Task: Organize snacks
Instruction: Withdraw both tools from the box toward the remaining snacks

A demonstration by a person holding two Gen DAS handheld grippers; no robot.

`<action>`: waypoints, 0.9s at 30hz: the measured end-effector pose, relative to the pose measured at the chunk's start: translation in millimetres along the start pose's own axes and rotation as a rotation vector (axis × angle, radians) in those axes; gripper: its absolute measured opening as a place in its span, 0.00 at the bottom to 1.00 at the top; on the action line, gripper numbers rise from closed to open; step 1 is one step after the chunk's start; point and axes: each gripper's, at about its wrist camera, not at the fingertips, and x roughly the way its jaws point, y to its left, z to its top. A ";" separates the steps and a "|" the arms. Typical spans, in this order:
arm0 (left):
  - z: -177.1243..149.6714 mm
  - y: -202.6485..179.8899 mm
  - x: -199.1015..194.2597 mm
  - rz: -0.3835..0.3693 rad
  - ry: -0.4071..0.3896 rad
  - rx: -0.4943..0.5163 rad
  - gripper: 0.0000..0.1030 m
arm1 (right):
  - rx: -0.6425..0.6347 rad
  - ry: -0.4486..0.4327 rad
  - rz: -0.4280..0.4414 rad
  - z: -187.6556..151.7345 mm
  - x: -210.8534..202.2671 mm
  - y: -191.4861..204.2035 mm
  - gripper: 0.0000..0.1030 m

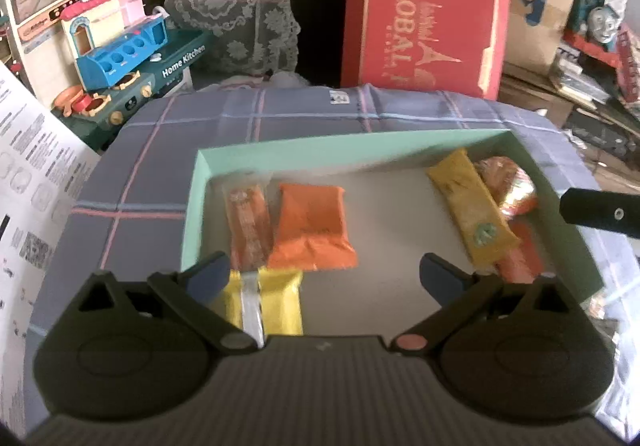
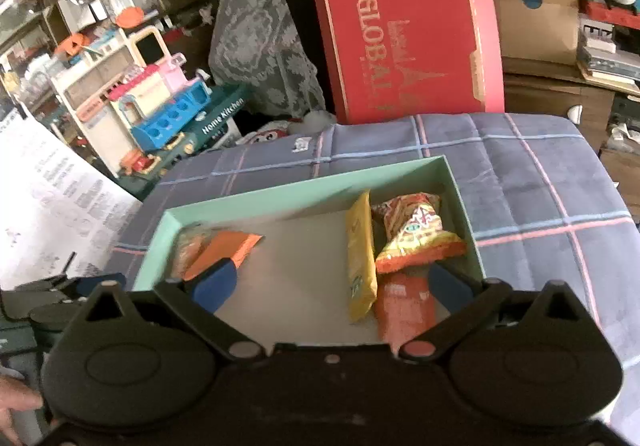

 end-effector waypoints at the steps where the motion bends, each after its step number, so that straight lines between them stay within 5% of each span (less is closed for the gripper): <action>1: -4.8 -1.4 -6.7 -0.012 0.000 -0.001 1.00 | -0.003 -0.004 -0.001 -3.1 -7.7 -0.1 1.00; 8: -45.6 -26.5 -40.3 -0.082 0.007 0.042 1.00 | -0.039 -0.068 -0.062 -30.6 -57.9 -10.3 1.00; 18: -102.5 -61.3 -43.0 -0.126 0.090 0.116 1.00 | 0.082 -0.022 -0.117 -83.0 -92.0 -66.9 1.00; 27: -117.4 -54.5 -35.0 -0.129 0.119 0.078 1.00 | 0.177 0.008 -0.170 -131.9 -93.5 -88.8 1.00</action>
